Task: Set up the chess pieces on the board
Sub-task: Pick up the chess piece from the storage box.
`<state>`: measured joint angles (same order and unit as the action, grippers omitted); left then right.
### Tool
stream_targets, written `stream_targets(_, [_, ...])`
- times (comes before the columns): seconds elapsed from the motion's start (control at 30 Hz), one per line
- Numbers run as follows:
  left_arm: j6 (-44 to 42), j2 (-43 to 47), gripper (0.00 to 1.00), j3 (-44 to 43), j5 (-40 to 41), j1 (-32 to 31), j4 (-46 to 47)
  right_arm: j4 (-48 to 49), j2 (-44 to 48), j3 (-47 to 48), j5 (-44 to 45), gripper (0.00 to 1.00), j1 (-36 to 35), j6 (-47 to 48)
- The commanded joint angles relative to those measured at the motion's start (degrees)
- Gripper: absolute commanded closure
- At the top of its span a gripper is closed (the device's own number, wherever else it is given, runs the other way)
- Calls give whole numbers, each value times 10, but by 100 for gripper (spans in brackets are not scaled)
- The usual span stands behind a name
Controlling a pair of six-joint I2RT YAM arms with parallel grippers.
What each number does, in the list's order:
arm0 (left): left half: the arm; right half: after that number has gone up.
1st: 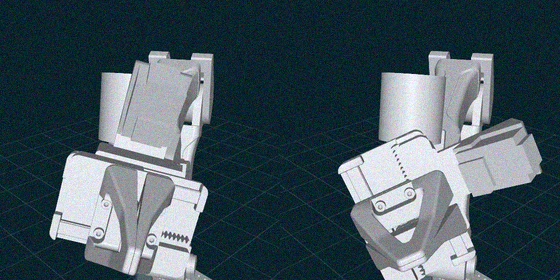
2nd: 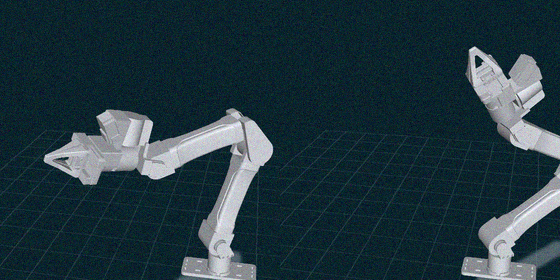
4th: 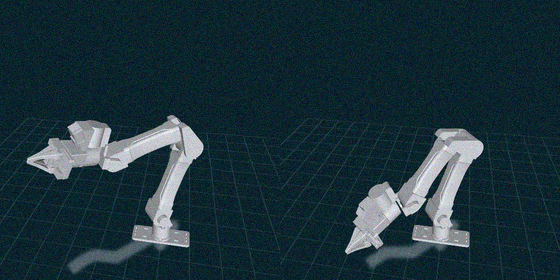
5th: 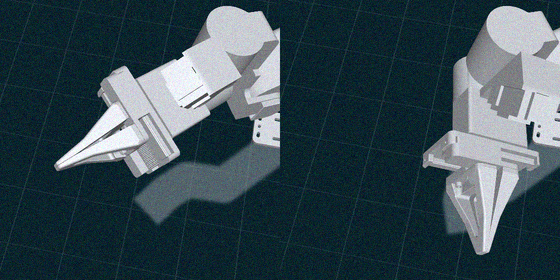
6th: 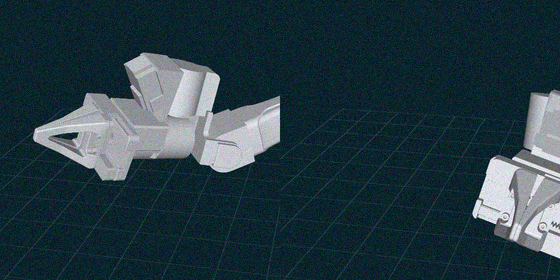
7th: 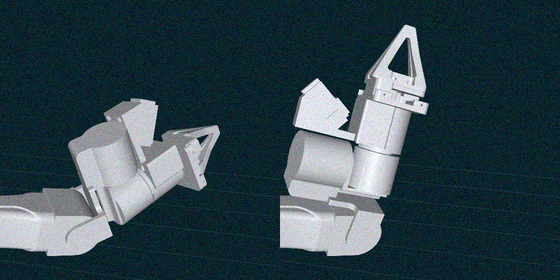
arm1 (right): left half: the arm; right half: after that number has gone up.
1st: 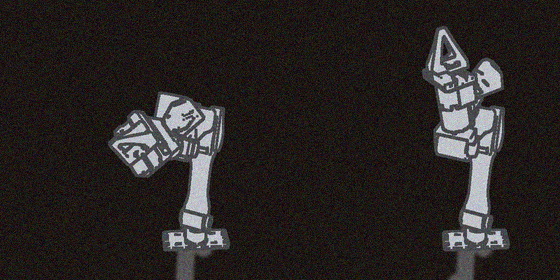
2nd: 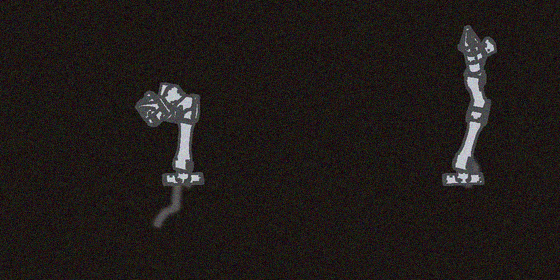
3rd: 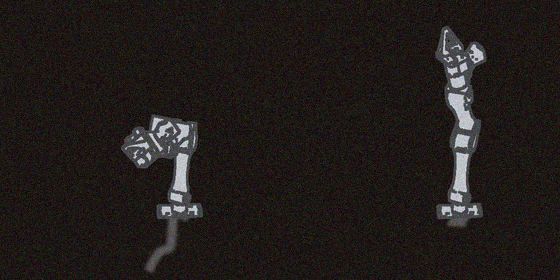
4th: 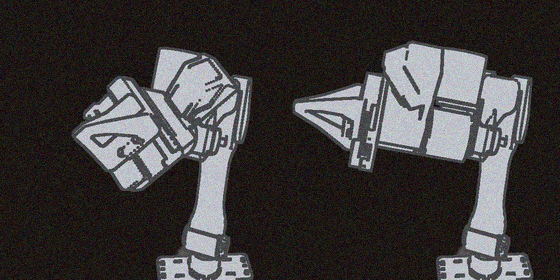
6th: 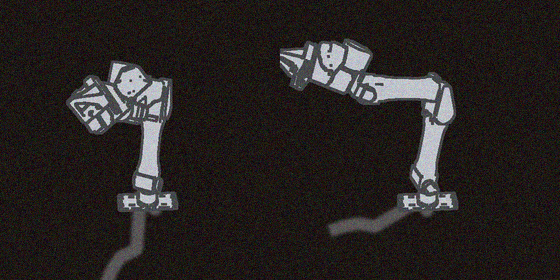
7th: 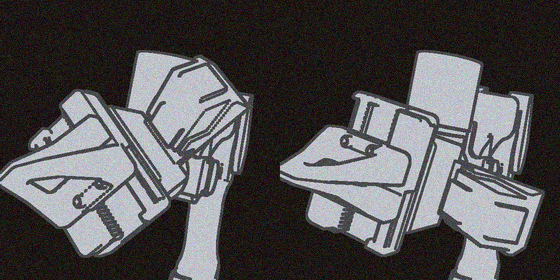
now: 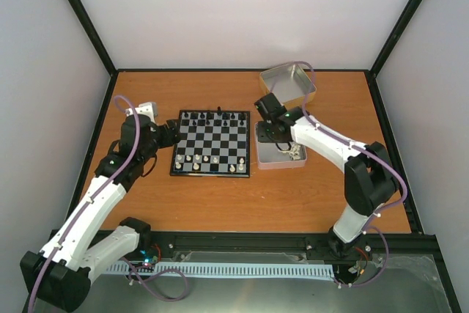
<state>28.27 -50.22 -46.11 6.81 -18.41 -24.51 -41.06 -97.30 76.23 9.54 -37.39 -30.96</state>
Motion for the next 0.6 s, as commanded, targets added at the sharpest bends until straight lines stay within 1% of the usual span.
stream_targets(0.0, [-9,-9,16,-2,-10,2,10,2,6,-63,25,59,51,-17])
stream_targets(0.07, [-8,-14,16,-2,-14,2,12,23,8,-86,3,56,73,-15])
stream_targets(0.2, [-7,-25,16,-3,-19,2,12,53,-10,-99,-47,56,94,-22])
stream_targets(0.3, [-8,-26,16,-3,-17,2,10,56,-33,-94,-57,53,97,-35])
stream_targets(0.57, [-9,-27,16,-1,-13,2,9,51,-62,-97,-49,53,105,-45])
